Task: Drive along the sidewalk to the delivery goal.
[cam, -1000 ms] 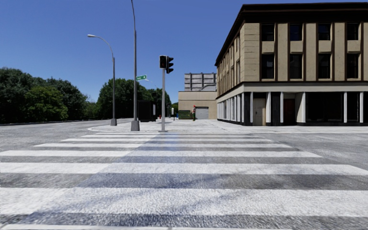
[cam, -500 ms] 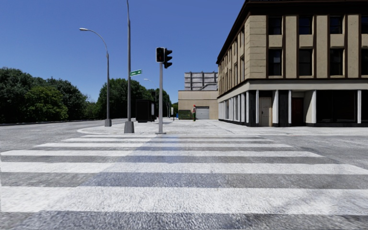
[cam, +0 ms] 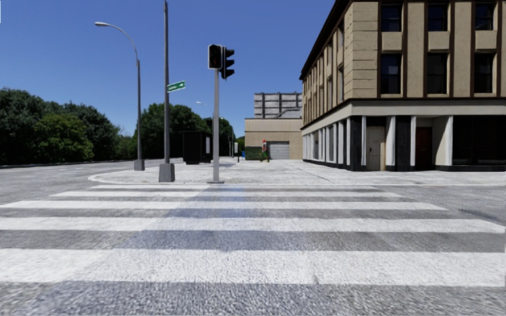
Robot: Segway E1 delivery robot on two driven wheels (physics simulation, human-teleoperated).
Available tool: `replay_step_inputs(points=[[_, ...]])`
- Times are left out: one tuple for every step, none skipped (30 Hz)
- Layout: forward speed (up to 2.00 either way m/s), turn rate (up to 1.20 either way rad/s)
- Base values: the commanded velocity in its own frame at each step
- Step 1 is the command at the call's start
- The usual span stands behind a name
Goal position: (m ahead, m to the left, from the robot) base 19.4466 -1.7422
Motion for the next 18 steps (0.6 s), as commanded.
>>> replay_step_inputs(points=[[2.0,0.0],[2.0,0.0],[2.0,0.0],[2.0,0.0],[2.0,0.0],[2.0,0.0],[2.0,0.0],[2.0,0.0],[2.0,0.0],[2.0,0.0],[2.0,0.0],[2.0,0.0],[2.0,0.0],[2.0,0.0],[2.0,0.0],[2.0,0.0],[2.0,0.0],[2.0,0.0]])
